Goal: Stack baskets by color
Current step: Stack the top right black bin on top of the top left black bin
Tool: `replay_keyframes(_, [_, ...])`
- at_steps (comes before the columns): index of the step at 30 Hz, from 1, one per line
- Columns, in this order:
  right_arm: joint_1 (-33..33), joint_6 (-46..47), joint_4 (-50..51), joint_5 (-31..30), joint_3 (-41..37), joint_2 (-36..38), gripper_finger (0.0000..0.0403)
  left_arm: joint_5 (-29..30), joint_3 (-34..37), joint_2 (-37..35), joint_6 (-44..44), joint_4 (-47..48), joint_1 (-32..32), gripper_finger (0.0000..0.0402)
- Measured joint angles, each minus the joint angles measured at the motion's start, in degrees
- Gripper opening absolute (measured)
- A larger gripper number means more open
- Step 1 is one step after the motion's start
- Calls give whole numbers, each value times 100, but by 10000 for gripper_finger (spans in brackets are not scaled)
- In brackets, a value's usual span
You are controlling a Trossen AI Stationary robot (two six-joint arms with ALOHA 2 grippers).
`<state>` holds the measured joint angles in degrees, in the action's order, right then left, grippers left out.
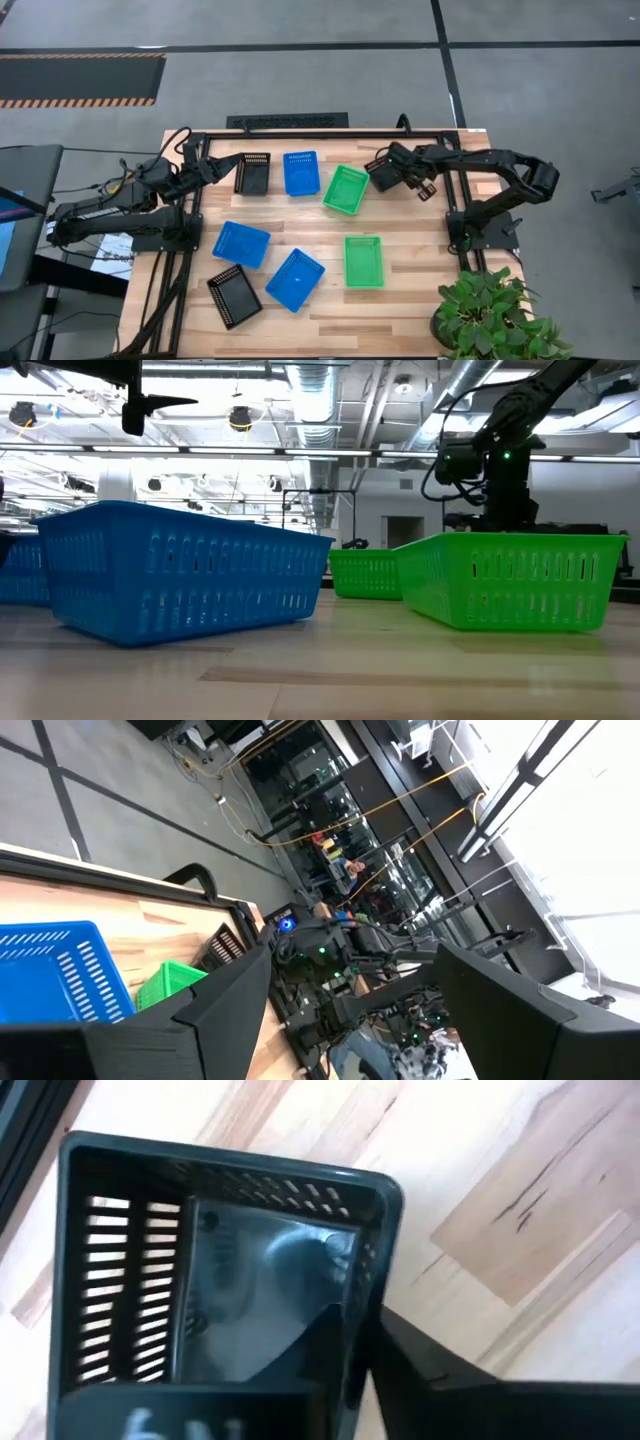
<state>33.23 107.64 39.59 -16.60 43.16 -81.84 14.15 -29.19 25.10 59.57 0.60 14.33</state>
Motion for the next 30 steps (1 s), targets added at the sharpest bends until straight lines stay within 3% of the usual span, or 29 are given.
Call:
replay_keyframes(5, [123,-134,-42,14,0,1,12,-2,0,0,0,0,0,274])
replay_keyframes(12, [188,-268,-557,-71,-2,2,9,-7,0,0,0,2,0,274])
replay_keyframes(21, [260,-483,-714,-969,607,13,6,-9,0,0,15,0,0,274])
replay_keyframes(25, [377,-1145,-880,-1168,1027,13,6,-9,2,0,13,0,0,274])
replay_keyframes(30, [420,-2865,-1895,-922,1586,4,6,-8,2,0,12,-5,0,274])
